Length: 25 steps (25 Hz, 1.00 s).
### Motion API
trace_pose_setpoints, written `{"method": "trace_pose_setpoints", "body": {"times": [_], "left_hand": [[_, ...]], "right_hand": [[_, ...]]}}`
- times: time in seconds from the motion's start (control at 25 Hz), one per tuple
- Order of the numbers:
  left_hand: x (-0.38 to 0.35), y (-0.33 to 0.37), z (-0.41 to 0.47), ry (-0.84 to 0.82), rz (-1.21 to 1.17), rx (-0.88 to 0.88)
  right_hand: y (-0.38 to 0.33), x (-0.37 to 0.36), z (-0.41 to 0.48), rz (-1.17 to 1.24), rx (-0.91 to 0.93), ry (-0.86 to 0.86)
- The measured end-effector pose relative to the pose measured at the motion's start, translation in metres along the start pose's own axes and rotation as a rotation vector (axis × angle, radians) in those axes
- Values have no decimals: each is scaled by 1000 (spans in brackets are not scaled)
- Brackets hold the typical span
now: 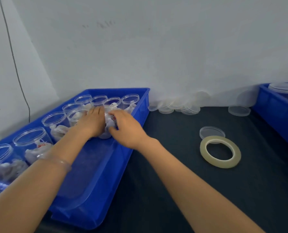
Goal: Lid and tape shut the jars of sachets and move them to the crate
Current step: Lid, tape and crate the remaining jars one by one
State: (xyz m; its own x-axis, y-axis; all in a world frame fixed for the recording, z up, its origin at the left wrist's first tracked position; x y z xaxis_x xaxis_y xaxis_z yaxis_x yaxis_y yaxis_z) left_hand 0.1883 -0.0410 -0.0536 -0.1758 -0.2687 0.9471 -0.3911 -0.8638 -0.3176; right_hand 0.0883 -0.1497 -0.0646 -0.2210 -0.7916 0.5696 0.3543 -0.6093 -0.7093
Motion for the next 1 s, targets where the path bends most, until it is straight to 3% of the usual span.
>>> {"method": "trace_pose_setpoints", "body": {"times": [0.2,0.44,0.52,0.64,0.72,0.88,1.0], "left_hand": [[-10,-11,8,200,-68,69],[25,-10,-14,319,-175,109],[52,3,-34,495,-218,74],[90,33,-76,820,-274,-15],[102,58,-101,901,-346,-88],[92,115,-111,765,-513,-218],[59,156,-96,562,-585,-252]], "right_hand": [[6,-22,10,-167,-72,-88],[11,-20,7,-94,-86,-51],[9,-17,3,-6,-71,15],[9,3,-10,160,-2,247],[17,21,-29,220,23,371],[58,48,-96,286,-139,505],[94,57,-134,269,-273,431]]}}
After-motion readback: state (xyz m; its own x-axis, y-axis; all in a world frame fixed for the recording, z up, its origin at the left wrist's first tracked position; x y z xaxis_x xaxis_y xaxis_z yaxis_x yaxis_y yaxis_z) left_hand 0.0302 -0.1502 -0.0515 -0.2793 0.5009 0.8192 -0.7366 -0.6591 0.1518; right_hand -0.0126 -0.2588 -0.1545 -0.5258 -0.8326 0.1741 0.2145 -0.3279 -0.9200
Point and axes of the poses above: each hand's wrist, its own z-axis towards the middle knuckle, its own x-axis out of the back of the hand, y = z × x, the point moved 3 cm from there along z, towards the middle knuckle, and after that the axes turned 8 degrees about z, right-handed, at the moved point
